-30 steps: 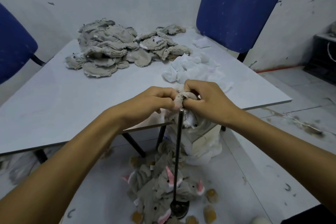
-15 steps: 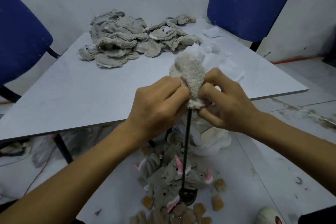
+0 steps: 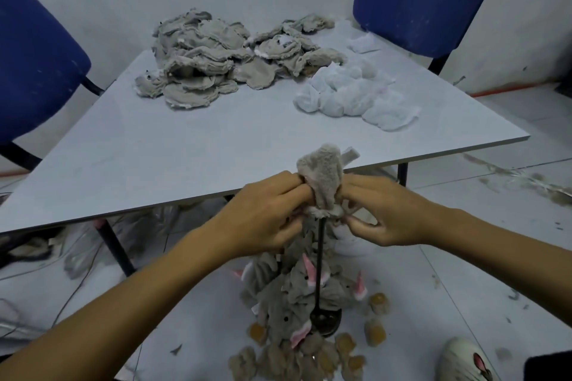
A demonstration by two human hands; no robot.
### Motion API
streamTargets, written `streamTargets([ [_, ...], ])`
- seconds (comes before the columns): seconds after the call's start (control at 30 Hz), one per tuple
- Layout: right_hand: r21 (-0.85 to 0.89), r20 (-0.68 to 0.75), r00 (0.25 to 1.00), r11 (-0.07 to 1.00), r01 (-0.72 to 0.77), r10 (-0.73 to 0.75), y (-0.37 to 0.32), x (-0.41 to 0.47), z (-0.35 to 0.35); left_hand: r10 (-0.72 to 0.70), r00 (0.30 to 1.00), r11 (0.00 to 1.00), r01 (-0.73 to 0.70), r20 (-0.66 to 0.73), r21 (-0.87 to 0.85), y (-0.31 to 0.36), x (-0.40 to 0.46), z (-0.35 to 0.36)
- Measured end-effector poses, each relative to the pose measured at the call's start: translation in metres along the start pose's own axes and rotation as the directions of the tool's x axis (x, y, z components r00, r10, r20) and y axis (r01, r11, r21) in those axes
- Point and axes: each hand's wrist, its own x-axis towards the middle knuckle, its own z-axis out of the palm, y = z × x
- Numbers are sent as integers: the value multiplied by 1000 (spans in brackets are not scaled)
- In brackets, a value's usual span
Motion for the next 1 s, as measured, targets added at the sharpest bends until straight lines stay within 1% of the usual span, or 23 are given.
streamTargets([
  [0.07,9,-43,998,999,-39,40,-3,6,-13,6,1000,999,-6,2,-41,-4,8,-14],
  [0.17,34,-86,993,996,-84,86,-4,20,-31,-49,999,988,45,-24,-148,-9,20,-32],
  [0.27,120,-64,992,988,-102,110,-4,27,-49,-108,991,939,76,-76,-336,-9,32,-42],
  [0.4,174,-160,983,983,-63,91,-6,36,-75,-205,971,860,120,-120,-496,-7,49,-51],
  [0.47,249,-195,970,964,-96,147,-3,43,-85,-272,957,785,161,-99,-598,-9,59,-57],
  [0.57,460,-185,939,870,-178,289,2,53,-88,-338,940,618,190,-40,-762,-16,69,-60],
  [0.63,498,-213,910,841,-212,355,3,62,-84,-382,924,553,201,-32,-808,-20,74,-58],
  [0.7,505,-271,870,830,-236,412,3,69,-76,-433,900,526,204,-53,-826,-22,78,-51],
  [0.8,538,-353,784,797,-277,511,4,77,-64,-512,847,554,196,-146,-809,-23,82,-40],
  [0.87,570,-400,724,771,-283,562,4,82,-57,-557,815,544,214,-158,-811,-23,82,-35],
  [0.93,567,-431,683,766,-304,590,2,87,-52,-576,801,542,224,-163,-810,-23,81,-33],
  [1.0,570,-425,656,747,-341,624,5,91,-48,-559,811,560,217,-172,-800,-22,80,-32],
])
